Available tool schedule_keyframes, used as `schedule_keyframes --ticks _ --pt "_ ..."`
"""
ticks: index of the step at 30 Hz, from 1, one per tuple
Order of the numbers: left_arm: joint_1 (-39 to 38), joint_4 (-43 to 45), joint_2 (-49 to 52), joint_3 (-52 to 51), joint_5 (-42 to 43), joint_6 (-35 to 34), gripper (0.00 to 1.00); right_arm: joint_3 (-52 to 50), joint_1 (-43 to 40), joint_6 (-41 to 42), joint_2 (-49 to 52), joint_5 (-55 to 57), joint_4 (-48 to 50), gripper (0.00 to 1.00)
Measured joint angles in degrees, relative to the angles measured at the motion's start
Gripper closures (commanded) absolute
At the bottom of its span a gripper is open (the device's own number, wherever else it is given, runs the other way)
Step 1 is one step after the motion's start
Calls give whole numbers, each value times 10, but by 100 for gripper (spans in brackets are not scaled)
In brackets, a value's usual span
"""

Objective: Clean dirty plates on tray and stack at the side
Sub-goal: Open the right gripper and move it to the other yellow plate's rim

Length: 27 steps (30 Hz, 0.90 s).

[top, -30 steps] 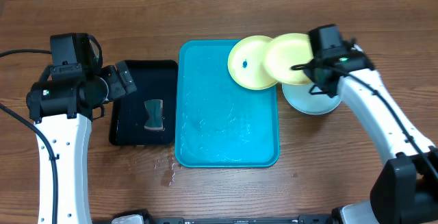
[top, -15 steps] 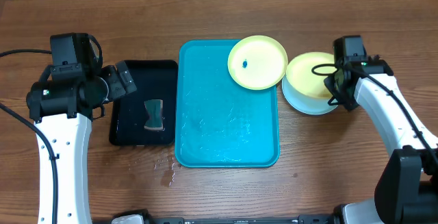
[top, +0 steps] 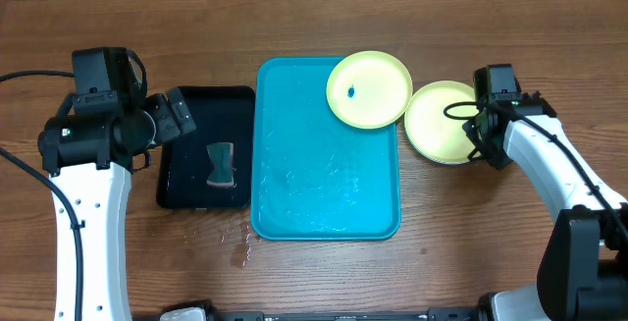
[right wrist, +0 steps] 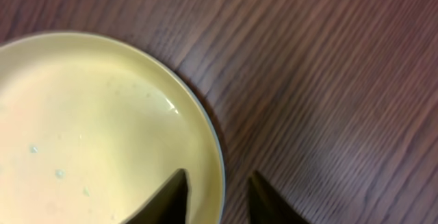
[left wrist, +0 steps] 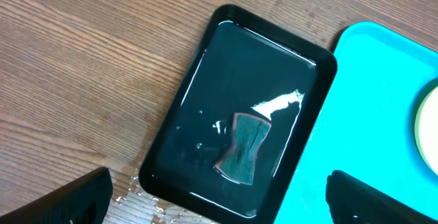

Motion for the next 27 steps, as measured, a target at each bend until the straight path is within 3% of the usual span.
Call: schedule_keyframes --ticks 3,5,11,18,27 --pt "0 0 0 0 0 0 0 -2 0 -3 0 -2 0 10" --pt "0 0 0 0 0 0 0 -3 0 -3 0 -3 0 1" --pt "0 0 0 0 0 0 0 -3 0 -18 0 -15 -11 1" --pt "0 0 0 0 0 0 0 6 0 -160 0 -137 42 2" --pt "0 0 0 0 0 0 0 31 12 -209 0 -250 155 8"
